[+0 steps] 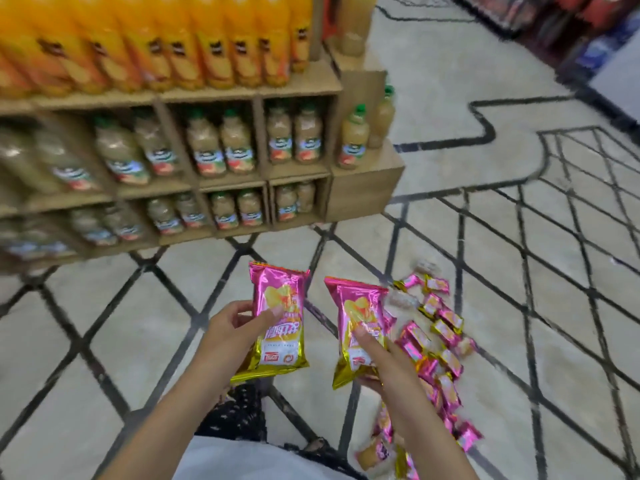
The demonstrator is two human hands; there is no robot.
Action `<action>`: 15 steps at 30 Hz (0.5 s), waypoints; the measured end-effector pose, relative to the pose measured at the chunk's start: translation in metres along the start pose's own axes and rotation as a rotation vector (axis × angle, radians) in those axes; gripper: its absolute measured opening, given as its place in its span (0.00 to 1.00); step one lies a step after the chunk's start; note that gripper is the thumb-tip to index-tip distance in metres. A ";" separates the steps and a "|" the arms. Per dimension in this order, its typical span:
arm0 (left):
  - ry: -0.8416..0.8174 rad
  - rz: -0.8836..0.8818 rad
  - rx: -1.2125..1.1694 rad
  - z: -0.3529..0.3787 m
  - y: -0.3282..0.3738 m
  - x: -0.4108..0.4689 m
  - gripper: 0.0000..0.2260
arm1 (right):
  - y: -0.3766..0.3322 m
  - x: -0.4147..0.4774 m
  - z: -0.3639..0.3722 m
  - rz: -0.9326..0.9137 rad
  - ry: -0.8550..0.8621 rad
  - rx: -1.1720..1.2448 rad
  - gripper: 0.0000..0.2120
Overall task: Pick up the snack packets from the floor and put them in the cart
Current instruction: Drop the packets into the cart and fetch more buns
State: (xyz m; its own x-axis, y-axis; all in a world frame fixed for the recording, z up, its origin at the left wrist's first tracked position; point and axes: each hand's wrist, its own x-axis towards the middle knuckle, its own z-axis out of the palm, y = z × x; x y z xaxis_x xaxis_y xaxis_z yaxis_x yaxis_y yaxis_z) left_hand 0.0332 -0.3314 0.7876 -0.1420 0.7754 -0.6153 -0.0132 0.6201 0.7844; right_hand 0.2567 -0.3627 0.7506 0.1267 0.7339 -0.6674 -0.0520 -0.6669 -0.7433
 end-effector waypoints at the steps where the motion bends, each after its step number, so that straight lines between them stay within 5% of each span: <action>1: 0.020 -0.001 -0.023 -0.013 0.000 0.000 0.17 | -0.004 0.002 0.012 -0.006 -0.015 -0.029 0.28; 6: 0.086 0.000 -0.099 -0.082 0.007 0.012 0.13 | -0.031 0.017 0.081 -0.027 -0.088 -0.131 0.18; 15: 0.245 0.005 -0.171 -0.264 0.013 0.042 0.13 | -0.049 0.044 0.279 -0.034 -0.298 -0.275 0.19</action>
State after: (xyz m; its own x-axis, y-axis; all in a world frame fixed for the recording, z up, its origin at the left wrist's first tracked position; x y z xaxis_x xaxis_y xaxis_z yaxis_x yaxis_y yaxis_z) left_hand -0.2339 -0.3225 0.7923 -0.3772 0.7132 -0.5908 -0.1752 0.5715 0.8017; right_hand -0.0118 -0.2618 0.7445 -0.1708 0.7341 -0.6572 0.2195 -0.6219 -0.7517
